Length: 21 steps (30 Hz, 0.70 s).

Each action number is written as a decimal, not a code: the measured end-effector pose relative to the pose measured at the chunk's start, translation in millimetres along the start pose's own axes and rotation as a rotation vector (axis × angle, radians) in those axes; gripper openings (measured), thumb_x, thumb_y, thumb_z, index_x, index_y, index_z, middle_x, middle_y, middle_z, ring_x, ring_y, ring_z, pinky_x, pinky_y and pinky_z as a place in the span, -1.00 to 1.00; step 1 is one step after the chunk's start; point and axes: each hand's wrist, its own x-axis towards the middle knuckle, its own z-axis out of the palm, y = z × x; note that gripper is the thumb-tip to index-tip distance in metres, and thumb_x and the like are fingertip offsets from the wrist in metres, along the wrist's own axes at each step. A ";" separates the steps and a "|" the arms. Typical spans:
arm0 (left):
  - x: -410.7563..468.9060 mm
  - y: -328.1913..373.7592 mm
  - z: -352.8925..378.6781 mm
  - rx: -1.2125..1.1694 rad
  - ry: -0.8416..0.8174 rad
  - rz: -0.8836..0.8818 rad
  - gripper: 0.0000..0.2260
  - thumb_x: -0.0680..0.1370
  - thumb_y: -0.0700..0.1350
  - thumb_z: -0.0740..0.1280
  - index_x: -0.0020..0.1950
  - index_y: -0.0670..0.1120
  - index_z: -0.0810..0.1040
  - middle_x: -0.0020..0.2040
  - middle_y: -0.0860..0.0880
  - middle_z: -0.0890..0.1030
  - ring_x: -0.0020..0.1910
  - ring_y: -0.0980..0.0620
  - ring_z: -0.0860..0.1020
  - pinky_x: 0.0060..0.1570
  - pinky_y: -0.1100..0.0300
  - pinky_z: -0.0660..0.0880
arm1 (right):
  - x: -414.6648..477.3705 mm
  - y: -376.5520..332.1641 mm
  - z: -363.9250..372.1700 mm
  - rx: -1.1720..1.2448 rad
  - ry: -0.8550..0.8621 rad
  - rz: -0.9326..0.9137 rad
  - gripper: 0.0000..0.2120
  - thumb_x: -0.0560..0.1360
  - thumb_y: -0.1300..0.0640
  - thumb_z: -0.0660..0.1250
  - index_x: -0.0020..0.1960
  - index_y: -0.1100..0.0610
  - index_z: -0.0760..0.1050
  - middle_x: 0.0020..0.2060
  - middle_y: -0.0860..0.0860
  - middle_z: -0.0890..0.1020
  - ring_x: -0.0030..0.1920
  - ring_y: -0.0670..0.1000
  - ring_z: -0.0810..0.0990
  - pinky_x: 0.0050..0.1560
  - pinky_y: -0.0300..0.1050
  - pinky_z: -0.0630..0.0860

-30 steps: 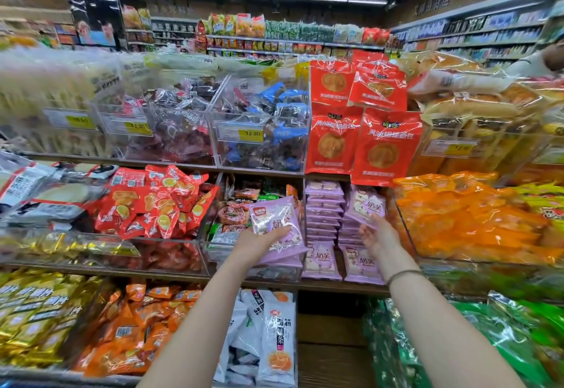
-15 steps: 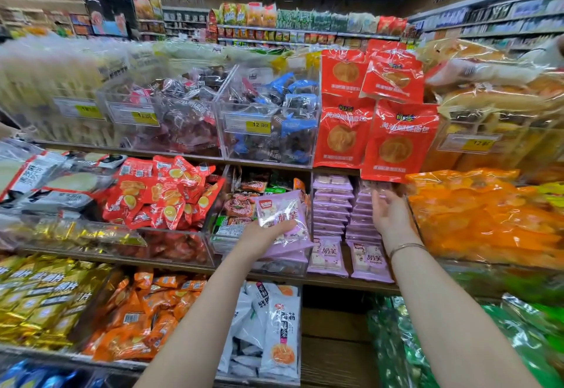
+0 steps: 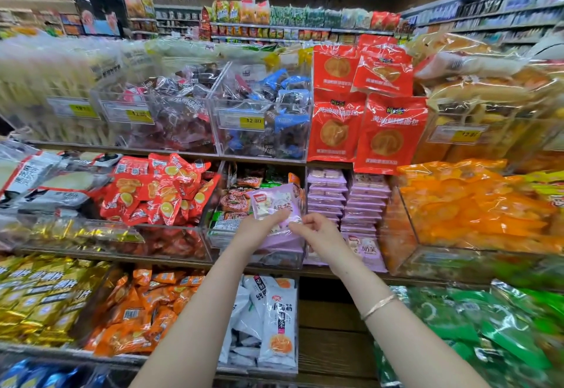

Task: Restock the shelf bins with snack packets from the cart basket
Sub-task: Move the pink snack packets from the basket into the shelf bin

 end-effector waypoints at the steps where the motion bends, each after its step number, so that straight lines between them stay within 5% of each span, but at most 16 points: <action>1: -0.3 0.6 0.4 -0.011 0.010 0.001 -0.13 0.34 0.37 0.35 0.44 -0.19 0.31 0.41 -0.17 0.39 0.32 -0.15 0.40 0.19 0.01 0.35 | 0.2 0.0 -1.1 0.028 -0.006 0.015 -0.66 0.46 -0.09 0.36 0.09 0.12 0.48 -0.13 0.00 0.56 -0.24 -0.11 0.51 -0.25 -0.25 0.39; 4: -1.2 1.2 2.9 -0.024 0.074 0.008 -0.07 0.35 0.47 0.19 0.43 -0.24 0.35 0.24 -0.15 0.53 0.19 -0.11 0.50 0.08 0.07 0.39 | 1.9 4.5 -7.0 0.240 0.022 0.082 -0.83 0.54 0.03 0.30 -0.01 0.13 0.49 -0.34 -0.02 0.61 -0.45 -0.15 0.52 -0.41 -0.27 0.44; 6: 1.0 -0.9 4.6 -0.002 0.096 0.026 -0.14 0.43 0.43 0.14 0.45 -0.22 0.32 0.36 -0.17 0.45 0.31 -0.13 0.43 0.23 0.03 0.35 | 4.6 11.2 -14.7 0.438 0.082 0.128 -0.88 0.56 0.10 0.27 -0.02 0.16 0.50 -0.42 -0.03 0.65 -0.47 -0.11 0.54 -0.42 -0.24 0.48; 10: 5.8 -5.4 3.9 0.016 0.099 0.059 -0.39 0.50 0.30 0.22 0.26 -0.19 0.48 0.15 -0.09 0.53 0.18 -0.14 0.51 0.11 0.08 0.36 | 12.8 22.9 -40.3 0.656 0.222 0.135 -0.89 0.58 0.19 0.24 0.03 0.23 0.48 -0.32 0.02 0.71 -0.44 -0.07 0.57 -0.42 -0.23 0.54; 12: 8.2 -7.1 4.0 0.014 0.099 0.042 -0.39 0.55 0.20 0.24 0.41 -0.23 0.36 0.25 -0.19 0.51 0.23 -0.18 0.49 0.16 0.03 0.38 | 19.9 24.2 -51.6 0.659 0.269 0.130 -0.89 0.58 0.19 0.23 0.05 0.21 0.46 -0.30 0.01 0.71 -0.40 -0.07 0.58 -0.38 -0.24 0.56; 14: 8.6 -7.2 5.2 0.022 0.090 0.044 -0.39 0.56 0.18 0.24 0.47 -0.20 0.29 0.13 -0.11 0.53 0.12 -0.09 0.50 0.10 0.06 0.37 | 29.4 20.1 -58.9 0.632 0.294 0.124 -0.87 0.59 0.17 0.23 0.10 0.18 0.46 -0.24 0.00 0.71 -0.32 -0.04 0.59 -0.32 -0.24 0.58; 21: 7.9 -6.7 2.9 0.022 0.097 0.040 -0.44 0.56 0.15 0.26 0.39 -0.23 0.38 -0.09 -0.10 0.55 -0.08 -0.05 0.54 0.00 0.07 0.42 | 33.7 24.7 -54.7 0.576 0.343 0.165 -0.92 0.56 0.19 0.26 -0.05 0.19 0.50 -0.17 0.11 0.65 -0.35 -0.01 0.55 -0.35 -0.21 0.57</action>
